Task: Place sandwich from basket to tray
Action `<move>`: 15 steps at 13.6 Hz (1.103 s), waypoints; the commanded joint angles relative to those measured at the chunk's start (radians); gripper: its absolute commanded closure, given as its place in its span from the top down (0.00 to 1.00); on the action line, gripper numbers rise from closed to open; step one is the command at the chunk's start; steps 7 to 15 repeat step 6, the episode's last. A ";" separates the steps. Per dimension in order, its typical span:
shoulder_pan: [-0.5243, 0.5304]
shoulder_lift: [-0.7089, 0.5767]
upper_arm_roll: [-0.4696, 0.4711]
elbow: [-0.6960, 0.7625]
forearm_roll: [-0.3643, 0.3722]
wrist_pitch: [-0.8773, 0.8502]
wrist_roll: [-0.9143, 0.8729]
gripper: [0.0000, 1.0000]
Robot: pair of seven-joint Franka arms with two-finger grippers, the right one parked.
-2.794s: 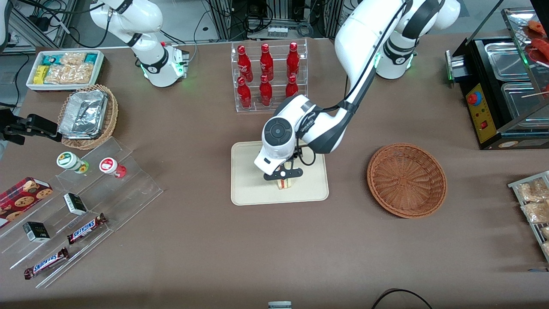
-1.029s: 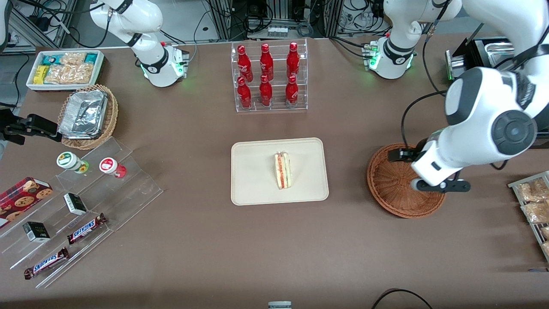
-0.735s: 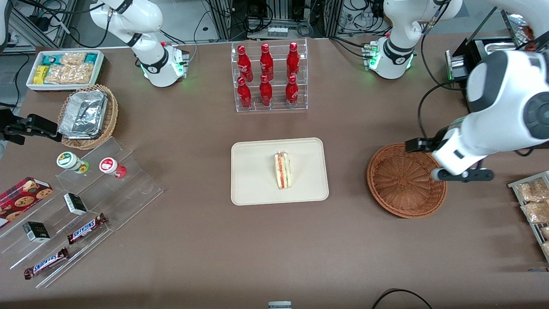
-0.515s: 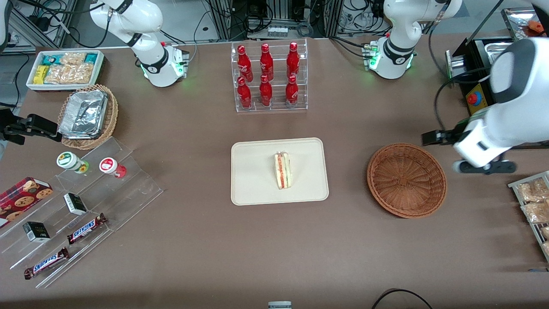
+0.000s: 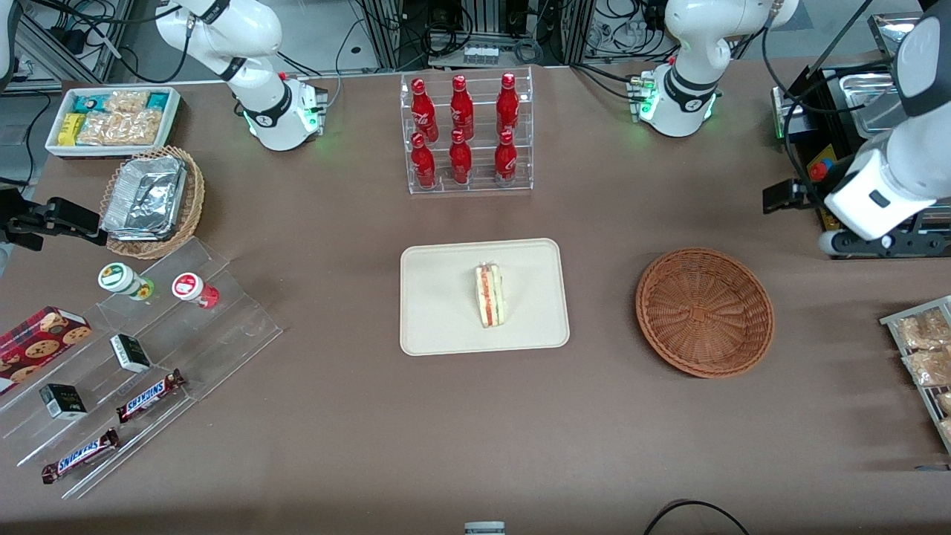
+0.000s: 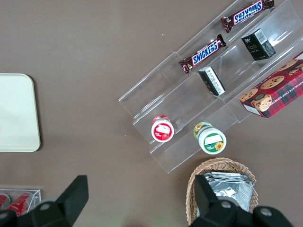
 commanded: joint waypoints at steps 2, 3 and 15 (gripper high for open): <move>-0.107 -0.024 0.091 -0.021 0.016 0.008 0.009 1.00; -0.123 -0.010 0.097 -0.013 0.017 0.015 0.009 1.00; -0.129 -0.019 0.101 -0.006 0.017 -0.002 0.012 1.00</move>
